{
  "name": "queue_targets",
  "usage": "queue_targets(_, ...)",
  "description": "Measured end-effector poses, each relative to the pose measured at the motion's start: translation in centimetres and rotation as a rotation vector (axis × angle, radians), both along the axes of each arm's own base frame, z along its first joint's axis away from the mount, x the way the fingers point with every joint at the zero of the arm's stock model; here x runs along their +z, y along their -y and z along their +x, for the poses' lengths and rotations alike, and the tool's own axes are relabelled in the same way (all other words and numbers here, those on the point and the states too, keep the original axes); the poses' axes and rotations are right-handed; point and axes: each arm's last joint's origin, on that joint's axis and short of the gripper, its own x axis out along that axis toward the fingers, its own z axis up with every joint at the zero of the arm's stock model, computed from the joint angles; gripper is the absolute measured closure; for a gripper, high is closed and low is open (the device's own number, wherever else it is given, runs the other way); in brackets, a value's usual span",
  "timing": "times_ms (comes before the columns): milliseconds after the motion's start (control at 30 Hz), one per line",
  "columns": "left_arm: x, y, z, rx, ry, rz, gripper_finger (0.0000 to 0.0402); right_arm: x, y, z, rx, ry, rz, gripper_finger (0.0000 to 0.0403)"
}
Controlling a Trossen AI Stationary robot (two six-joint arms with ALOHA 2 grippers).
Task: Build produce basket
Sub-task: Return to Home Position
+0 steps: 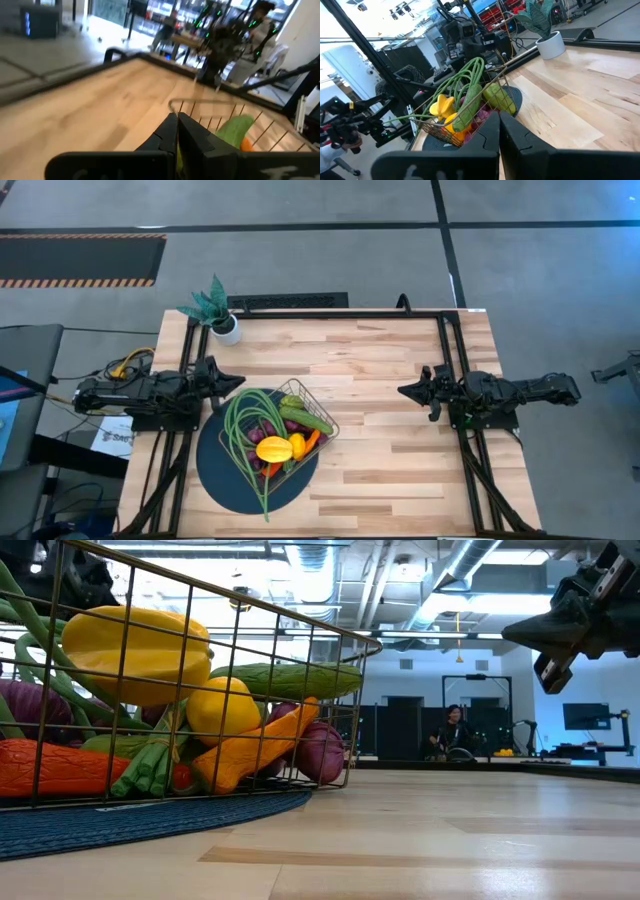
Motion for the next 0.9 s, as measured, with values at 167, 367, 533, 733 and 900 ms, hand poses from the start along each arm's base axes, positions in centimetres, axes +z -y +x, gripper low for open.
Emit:
queue_targets(167,-0.90,-0.03,-0.13,0.019,-0.073,-0.066,0.0401,-0.02,0.00,0.00,0.000,-0.001,0.000,0.0383)
queue_targets(367,-0.81,-0.04,-0.11,0.017,-0.071,-0.043,0.0401,-0.02,0.00,0.00,0.000,-0.001,0.000,0.0385)
queue_targets(533,-0.80,-0.04,-0.11,0.016,-0.072,-0.035,0.0401,-0.02,0.00,0.00,0.000,-0.001,0.000,0.0382)
queue_targets(733,-0.80,-0.04,-0.11,0.016,-0.072,-0.035,0.0401,-0.02,0.00,0.00,0.000,-0.001,0.000,0.0378)
queue_targets(900,-0.80,-0.04,-0.11,0.016,-0.073,-0.035,0.0401,-0.02,0.00,0.00,0.000,-0.001,0.000,0.0380)
